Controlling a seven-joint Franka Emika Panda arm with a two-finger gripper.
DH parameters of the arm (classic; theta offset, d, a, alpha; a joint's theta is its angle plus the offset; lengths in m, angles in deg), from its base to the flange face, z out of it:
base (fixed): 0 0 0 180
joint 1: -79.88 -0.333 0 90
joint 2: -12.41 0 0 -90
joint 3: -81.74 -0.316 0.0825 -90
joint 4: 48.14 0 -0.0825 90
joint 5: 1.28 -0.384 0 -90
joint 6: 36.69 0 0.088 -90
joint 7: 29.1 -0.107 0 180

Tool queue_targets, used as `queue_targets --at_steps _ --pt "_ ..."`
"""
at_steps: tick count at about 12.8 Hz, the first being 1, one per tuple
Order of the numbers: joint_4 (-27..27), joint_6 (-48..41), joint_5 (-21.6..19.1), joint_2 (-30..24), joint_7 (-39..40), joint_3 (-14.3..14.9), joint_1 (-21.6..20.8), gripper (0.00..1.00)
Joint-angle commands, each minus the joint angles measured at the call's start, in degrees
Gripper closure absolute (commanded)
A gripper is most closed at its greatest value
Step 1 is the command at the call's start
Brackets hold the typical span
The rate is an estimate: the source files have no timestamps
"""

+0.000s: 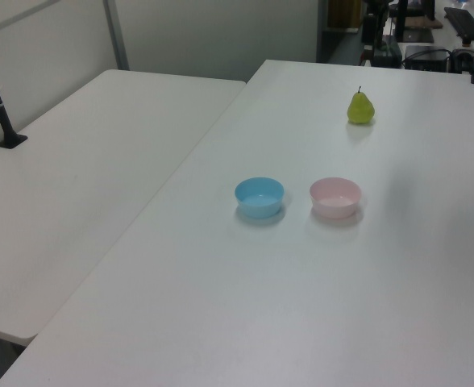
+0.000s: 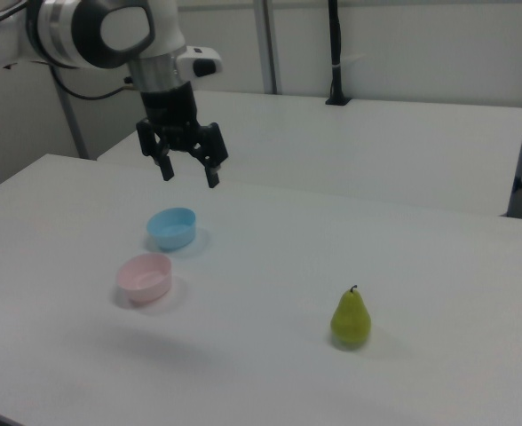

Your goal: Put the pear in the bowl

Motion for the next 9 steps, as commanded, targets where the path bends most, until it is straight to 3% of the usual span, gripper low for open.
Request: queue_targets --at_steps 1,9 --pt "3.67 -0.91 -0.39 3.4 4.45 0.23 3.91 0.0" --pt "3.93 7.16 1.81 9.2 8.5 0.49 11.82 0.0"
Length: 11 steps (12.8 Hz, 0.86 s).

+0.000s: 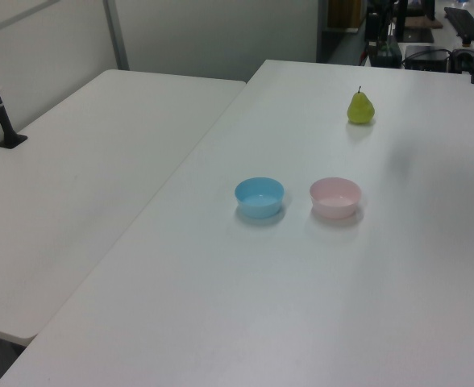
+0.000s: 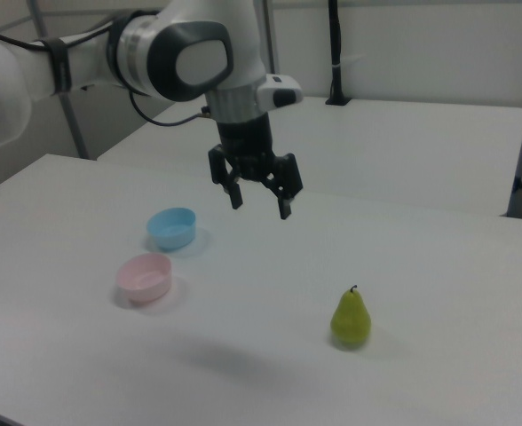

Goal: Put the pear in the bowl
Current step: 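Move the open gripper over the green pear and lower onto it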

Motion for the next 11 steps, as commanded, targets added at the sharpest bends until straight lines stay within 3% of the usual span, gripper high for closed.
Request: queue_targets --at_steps 1,5,11 --pt "0.84 3.91 2.02 3.57 1.58 0.13 1.63 0.0" --pt "0.83 6.11 3.34 7.7 9.57 0.22 5.14 0.0" --pt "0.66 14.46 3.43 14.82 10.19 0.22 7.7 0.0"
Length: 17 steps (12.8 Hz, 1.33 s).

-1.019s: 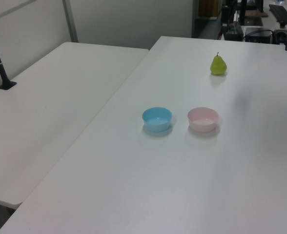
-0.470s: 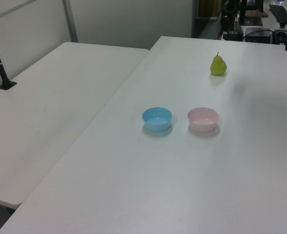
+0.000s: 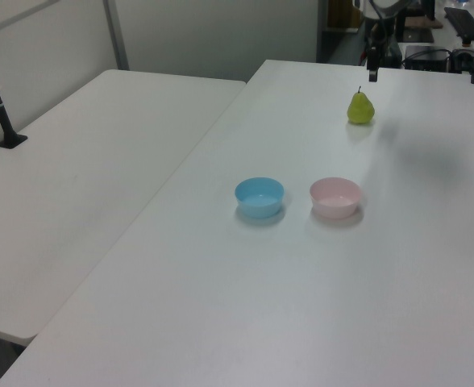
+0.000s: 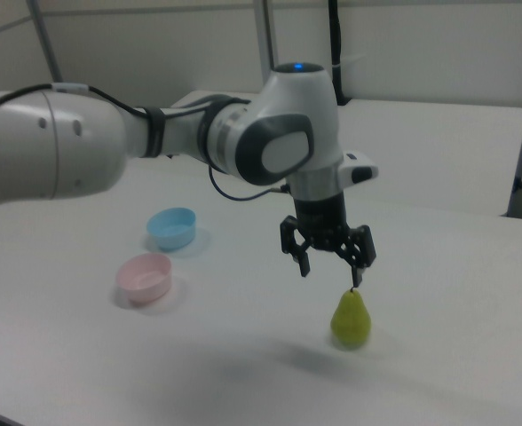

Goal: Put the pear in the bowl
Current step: 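Move the open gripper over the green pear and lower onto it, then close the gripper around the green pear and lift it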

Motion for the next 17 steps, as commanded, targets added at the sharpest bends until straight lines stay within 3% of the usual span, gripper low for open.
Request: queue_targets --at_steps 1,8,9,12,14,17 --pt "0.54 4.56 0.74 4.12 1.2 0.08 0.41 0.0" --pt "-0.07 11.87 2.76 9.85 0.68 0.08 1.02 0.02" --pt "-0.43 12.66 2.76 9.94 0.68 0.08 0.94 0.12" --pt "-0.87 13.37 2.76 10.03 0.5 0.08 0.59 0.53" --pt "-0.87 12.93 2.76 9.33 0.59 0.08 0.67 0.62" --pt "-2.44 12.23 2.68 6.26 0.33 -0.01 0.41 0.62"
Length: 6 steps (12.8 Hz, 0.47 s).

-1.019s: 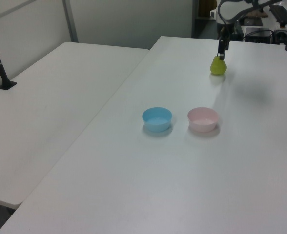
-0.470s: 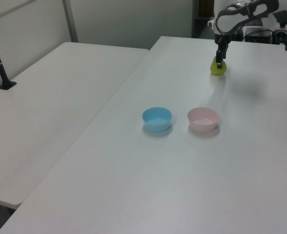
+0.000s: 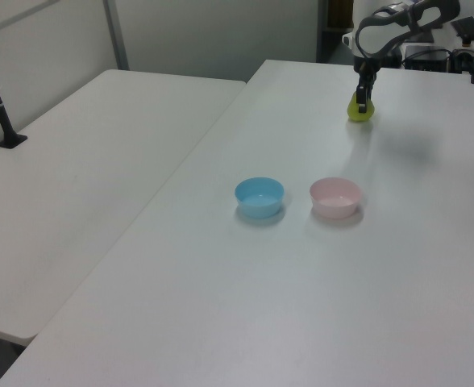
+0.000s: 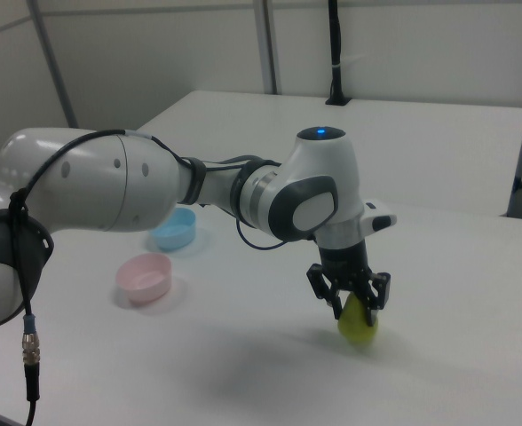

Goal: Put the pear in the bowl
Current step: 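Close the gripper around the green pear and lift it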

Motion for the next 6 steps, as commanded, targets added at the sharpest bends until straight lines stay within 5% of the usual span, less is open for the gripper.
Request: queue_targets --at_steps 1,6 --pt "-3.48 0.44 0.74 -4.74 0.14 -0.14 -0.81 0.62" --pt "-9.27 -2.72 0.74 -12.82 -6.97 -0.67 -7.48 0.62"
